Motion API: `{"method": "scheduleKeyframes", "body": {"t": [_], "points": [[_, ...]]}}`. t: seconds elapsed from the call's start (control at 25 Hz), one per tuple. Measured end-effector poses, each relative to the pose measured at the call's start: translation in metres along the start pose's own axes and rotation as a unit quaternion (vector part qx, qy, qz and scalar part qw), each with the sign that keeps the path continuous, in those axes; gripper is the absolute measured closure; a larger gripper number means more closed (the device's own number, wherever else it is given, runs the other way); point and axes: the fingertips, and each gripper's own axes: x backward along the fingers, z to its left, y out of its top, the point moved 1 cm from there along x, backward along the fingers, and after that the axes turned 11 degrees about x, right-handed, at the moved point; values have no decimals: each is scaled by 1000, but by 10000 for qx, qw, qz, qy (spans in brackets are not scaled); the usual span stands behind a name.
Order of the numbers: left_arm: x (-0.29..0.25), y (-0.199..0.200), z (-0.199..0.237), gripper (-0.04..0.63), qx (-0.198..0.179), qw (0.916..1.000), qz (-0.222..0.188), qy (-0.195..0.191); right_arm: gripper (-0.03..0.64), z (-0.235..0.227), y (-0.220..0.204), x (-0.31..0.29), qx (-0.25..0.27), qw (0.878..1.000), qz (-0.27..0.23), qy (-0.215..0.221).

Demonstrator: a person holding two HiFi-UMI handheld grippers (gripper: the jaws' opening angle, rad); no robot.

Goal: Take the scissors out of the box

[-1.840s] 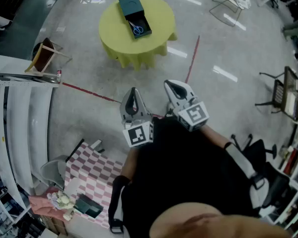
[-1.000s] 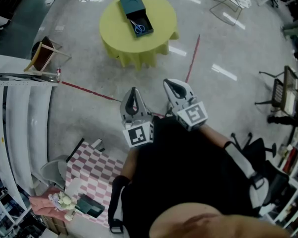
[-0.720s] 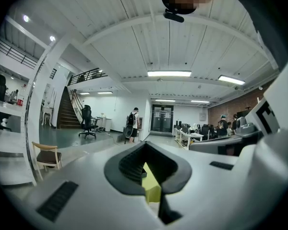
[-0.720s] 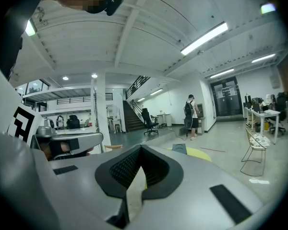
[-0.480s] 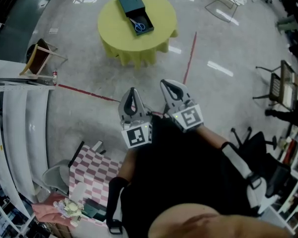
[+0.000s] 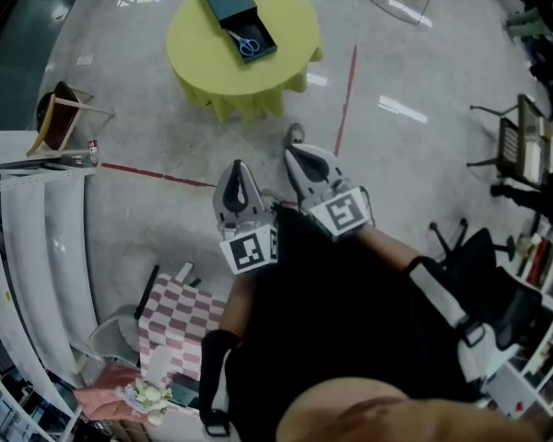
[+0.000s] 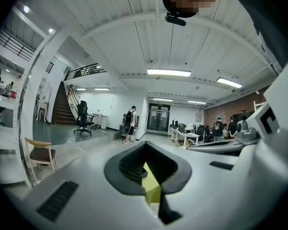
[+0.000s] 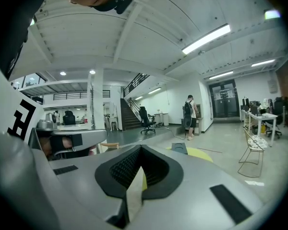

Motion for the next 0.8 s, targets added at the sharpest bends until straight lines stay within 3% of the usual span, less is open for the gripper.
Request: {"method": "scheduleKeyframes", "body": {"t": [0.48, 0.64, 0.8], "points": [[-133, 9, 10, 598, -20, 9997, 45, 240, 619, -94, -4, -97, 125, 9997, 18, 215], [-186, 13, 10, 598, -294, 9991, 84, 277, 620, -139, -3, -131, 87, 9996, 3, 273], [-230, 18, 9, 598, -339, 9986, 110, 380, 620, -178, -1, -164, 75, 9994, 26, 348]]}}
